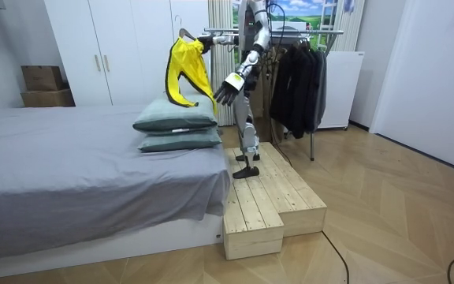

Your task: Hang clothes

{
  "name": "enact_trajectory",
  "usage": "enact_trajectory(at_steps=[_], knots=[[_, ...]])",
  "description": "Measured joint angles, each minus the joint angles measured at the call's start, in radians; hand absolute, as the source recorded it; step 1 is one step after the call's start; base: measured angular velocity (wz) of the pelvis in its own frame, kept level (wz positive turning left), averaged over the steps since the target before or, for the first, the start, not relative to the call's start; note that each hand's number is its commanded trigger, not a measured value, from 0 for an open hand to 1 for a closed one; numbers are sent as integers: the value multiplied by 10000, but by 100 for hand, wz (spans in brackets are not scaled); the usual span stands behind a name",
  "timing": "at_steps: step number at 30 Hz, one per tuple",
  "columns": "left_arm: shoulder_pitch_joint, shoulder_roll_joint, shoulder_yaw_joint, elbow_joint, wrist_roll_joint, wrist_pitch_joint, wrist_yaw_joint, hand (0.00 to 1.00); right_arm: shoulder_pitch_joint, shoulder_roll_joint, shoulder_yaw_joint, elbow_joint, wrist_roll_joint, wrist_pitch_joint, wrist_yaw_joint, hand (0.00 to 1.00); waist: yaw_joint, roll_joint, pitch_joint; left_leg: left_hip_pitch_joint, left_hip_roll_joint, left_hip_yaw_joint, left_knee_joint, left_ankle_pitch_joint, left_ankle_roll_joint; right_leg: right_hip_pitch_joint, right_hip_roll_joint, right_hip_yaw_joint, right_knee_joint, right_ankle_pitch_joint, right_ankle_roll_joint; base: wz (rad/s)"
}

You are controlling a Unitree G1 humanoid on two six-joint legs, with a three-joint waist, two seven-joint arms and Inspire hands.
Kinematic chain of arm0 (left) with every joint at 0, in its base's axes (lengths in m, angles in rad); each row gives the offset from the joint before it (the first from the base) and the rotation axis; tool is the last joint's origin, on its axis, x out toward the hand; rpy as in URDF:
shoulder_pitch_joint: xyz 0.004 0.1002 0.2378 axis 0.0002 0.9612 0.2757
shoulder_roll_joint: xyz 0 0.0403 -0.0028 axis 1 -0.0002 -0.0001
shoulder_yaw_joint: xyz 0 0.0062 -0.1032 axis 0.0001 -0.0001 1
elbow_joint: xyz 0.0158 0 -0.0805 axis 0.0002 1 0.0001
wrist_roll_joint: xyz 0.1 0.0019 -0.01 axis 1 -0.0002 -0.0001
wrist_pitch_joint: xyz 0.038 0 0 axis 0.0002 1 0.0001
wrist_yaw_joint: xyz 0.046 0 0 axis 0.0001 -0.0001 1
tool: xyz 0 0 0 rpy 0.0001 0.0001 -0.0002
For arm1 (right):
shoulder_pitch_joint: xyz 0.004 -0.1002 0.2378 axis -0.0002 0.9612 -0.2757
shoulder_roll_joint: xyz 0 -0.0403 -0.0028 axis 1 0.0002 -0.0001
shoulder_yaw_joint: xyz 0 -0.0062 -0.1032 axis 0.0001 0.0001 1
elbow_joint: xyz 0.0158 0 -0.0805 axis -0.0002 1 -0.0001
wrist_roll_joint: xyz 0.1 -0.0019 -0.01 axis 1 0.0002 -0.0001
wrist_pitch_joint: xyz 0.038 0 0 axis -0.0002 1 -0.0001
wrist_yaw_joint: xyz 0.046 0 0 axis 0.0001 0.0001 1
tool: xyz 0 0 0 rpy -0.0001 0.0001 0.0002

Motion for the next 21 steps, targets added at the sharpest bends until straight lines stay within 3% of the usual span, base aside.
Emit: enact_trajectory(at_steps=[4,8,12,15,21], knots=[[181,-1,-27,1203,24,61,-351,0,231,3,5,-755,-37,-6,-129,100,51,-8,-4,28,6,62,4,-54,-16,7,6,112,-47,-2,4,-7],[266,-6,-22,2161,8,450,-765,0,282,3,15,-924,-30,72,-128,100,110,-99,40,37,35,226,25,-138,-9,-80,18,293,20,-6,11,-13],[276,-8,-28,2374,15,665,-1231,0,361,3,71,-1327,-88,235,-124,100,118,-199,73,-6,45,334,49,-184,17,-163,22,401,35,-6,11,-9],[242,-7,-30,2420,16,680,-1486,0,457,3,87,-1762,-208,212,-126,100,117,-248,42,-1,43,381,83,-226,33,-160,14,436,39,-6,11,-4],[-99,-12,-645,2431,24,704,-1848,0,457,35,325,-1935,-628,199,-128,100,111,-326,44,74,45,431,44,-225,35,-152,15,472,77,-3,14,-2]])
